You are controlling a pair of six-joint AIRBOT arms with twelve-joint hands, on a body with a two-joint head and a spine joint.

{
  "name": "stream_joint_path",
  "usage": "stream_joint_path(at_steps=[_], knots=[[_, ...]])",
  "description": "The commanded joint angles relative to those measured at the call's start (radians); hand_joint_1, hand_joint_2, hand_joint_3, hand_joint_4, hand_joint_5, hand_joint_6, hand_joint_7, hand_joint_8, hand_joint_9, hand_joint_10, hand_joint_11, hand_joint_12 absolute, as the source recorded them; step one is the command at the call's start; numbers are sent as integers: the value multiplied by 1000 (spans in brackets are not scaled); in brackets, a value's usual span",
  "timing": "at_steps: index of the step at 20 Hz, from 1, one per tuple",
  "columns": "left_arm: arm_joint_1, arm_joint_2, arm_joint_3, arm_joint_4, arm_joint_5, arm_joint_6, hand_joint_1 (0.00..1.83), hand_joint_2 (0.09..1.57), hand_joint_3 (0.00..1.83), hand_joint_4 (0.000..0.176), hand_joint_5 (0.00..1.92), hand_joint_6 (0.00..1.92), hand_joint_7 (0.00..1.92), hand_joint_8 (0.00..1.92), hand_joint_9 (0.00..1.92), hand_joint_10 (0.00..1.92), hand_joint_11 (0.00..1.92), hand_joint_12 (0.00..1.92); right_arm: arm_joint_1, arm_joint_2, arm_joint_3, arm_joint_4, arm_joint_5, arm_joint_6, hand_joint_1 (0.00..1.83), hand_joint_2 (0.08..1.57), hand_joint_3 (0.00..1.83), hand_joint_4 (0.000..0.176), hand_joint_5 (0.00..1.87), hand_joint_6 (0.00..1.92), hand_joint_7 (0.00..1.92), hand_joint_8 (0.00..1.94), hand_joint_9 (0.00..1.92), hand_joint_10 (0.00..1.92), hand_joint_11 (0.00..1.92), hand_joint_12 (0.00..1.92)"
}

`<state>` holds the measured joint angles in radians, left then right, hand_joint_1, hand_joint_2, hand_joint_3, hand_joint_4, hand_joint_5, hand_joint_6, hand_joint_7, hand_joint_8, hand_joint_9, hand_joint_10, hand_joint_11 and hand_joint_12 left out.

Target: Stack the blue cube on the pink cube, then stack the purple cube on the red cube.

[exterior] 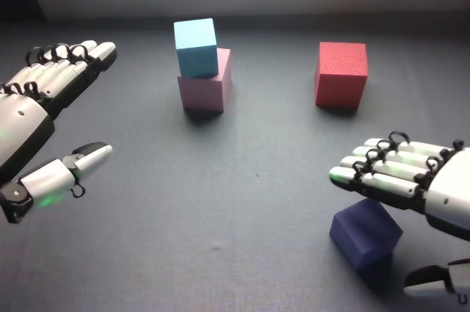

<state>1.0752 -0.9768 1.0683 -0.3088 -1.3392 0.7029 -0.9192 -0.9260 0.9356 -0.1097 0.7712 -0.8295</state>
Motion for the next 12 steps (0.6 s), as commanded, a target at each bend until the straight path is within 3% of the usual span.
stream_joint_path(at_steps=[1, 3, 4, 6, 7, 8, 9, 10, 11, 12], knots=[[-5, -1, -2, -2, -129, -3, 727, 1355, 2, 46, 0, 0, 0, 0, 0, 0, 0, 0, 13, -6, 5, 0, 89, 5, 964, 990, 0, 0, 0, 0, 0, 0, 0, 0, 0, 0], [-5, -1, -2, -2, -130, -3, 764, 1356, 1, 46, 0, 0, 0, 0, 0, 0, 0, 0, 27, -24, 18, 0, 69, 5, 931, 994, 0, 0, 0, 0, 0, 0, 0, 0, 0, 0], [-4, -1, -3, -3, -130, -3, 776, 1357, 1, 36, 0, 0, 0, 0, 0, 0, 0, 0, 35, -37, 28, 0, 55, 5, 929, 994, 0, 0, 0, 0, 0, 0, 0, 0, 0, 0], [-4, -1, -3, -5, -130, -3, 777, 1354, 0, 45, 0, 0, 0, 0, 0, 0, 0, 0, 50, -58, 45, 1, 31, 5, 885, 1004, 4, 0, 0, 0, 0, 0, 0, 0, 0, 0], [-4, -2, -3, -6, -131, -4, 778, 1354, 0, 34, 2, 1, 0, 0, 0, 0, 0, 0, 55, -66, 51, 1, 22, 5, 872, 1007, 5, 0, 0, 0, 0, 0, 0, 0, 0, 0], [-3, -2, -3, -6, -132, -5, 779, 1357, 1, 42, 0, 0, 0, 0, 0, 0, 0, 0, 62, -76, 59, 1, 8, 5, 892, 1020, 10, 0, 0, 0, 28, 11, 0, 0, 0, 0], [-2, -2, -3, -7, -134, -6, 779, 1357, 1, 42, 0, 0, 0, 0, 0, 0, 0, 0, 68, -88, 69, 1, -7, 5, 1033, 1079, 25, 0, 240, 51, 404, 80, 193, 389, 0, 789], [-1, -2, -3, -9, -136, -6, 781, 1359, 2, 38, 0, 0, 0, 0, 0, 0, 0, 0, 77, -100, 79, 1, -23, 5, 1258, 1165, 21, 0, 533, 158, 720, 1048, 433, 945, 59, 1591], [0, -2, -3, -9, -136, -7, 783, 1360, 2, 37, 0, 0, 0, 0, 0, 0, 0, 0, 81, -108, 86, 1, -32, 4, 1244, 1186, 6, 0, 690, 951, 917, 1213, 937, 1172, 683, 1714], [0, -2, -3, -10, -137, -8, 790, 1360, 2, 37, 0, 0, 0, 0, 0, 0, 0, 0, 89, -121, 95, 1, -45, 3, 1233, 1208, 2, 0, 715, 1109, 911, 1350, 1058, 1295, 894, 1720]])
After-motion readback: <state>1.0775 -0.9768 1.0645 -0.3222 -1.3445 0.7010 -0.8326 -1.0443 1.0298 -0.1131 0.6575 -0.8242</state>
